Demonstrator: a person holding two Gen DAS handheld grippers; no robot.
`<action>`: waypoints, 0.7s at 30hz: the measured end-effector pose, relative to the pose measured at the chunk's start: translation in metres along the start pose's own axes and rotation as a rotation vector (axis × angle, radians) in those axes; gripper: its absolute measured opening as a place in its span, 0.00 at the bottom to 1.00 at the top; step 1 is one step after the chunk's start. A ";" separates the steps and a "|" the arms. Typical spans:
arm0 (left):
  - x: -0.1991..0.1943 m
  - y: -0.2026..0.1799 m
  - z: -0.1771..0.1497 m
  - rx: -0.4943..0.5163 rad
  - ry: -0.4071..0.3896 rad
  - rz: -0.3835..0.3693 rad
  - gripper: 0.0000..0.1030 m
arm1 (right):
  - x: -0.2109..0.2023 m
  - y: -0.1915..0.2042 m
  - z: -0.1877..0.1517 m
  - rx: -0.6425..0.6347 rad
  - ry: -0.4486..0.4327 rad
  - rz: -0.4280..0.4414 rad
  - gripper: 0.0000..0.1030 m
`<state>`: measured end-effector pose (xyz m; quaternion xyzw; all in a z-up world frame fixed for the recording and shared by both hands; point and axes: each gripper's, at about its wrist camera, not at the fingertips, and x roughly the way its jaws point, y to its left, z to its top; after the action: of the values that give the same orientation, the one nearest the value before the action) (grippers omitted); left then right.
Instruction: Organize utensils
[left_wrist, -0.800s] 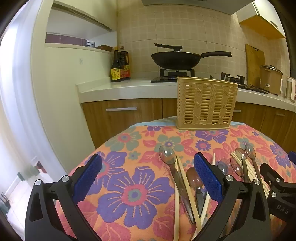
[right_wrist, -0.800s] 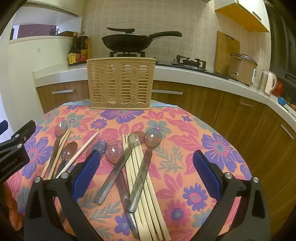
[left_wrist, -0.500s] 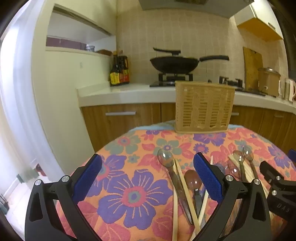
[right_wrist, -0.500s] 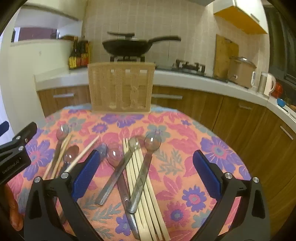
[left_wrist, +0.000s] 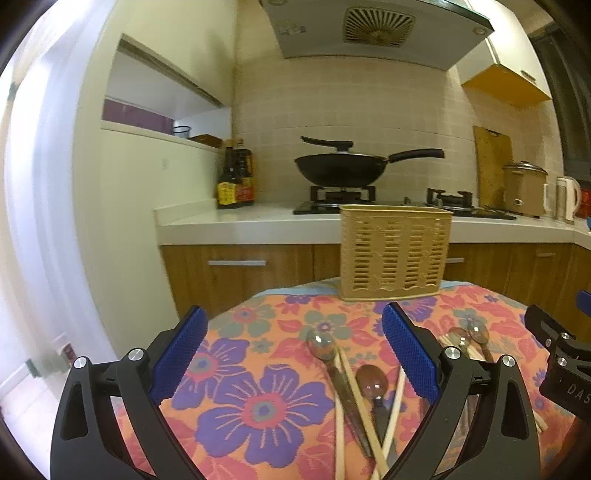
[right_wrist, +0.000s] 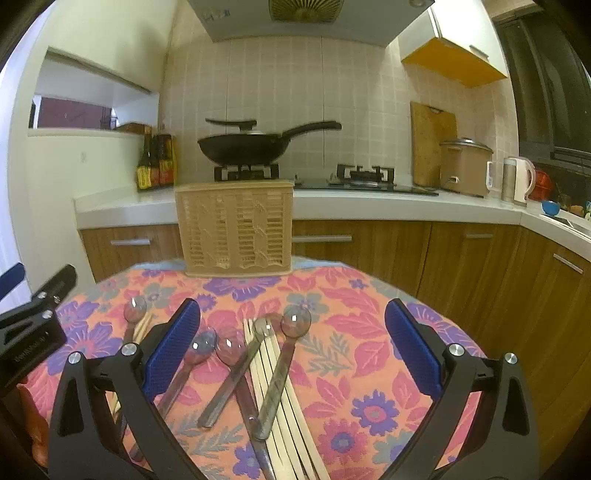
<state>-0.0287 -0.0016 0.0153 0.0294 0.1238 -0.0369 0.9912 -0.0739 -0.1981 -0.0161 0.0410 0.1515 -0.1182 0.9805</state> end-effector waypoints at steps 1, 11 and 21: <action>0.002 -0.002 0.000 0.008 0.011 0.002 0.90 | 0.004 0.000 0.000 -0.005 0.019 0.000 0.92; 0.002 0.001 -0.002 -0.011 0.028 -0.012 0.93 | 0.010 0.005 -0.004 -0.035 0.066 -0.005 0.92; 0.001 0.001 -0.001 -0.011 0.027 -0.008 0.93 | 0.012 0.007 -0.006 -0.043 0.085 0.004 0.92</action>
<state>-0.0277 -0.0002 0.0137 0.0239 0.1372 -0.0400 0.9894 -0.0625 -0.1937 -0.0254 0.0253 0.1953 -0.1113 0.9741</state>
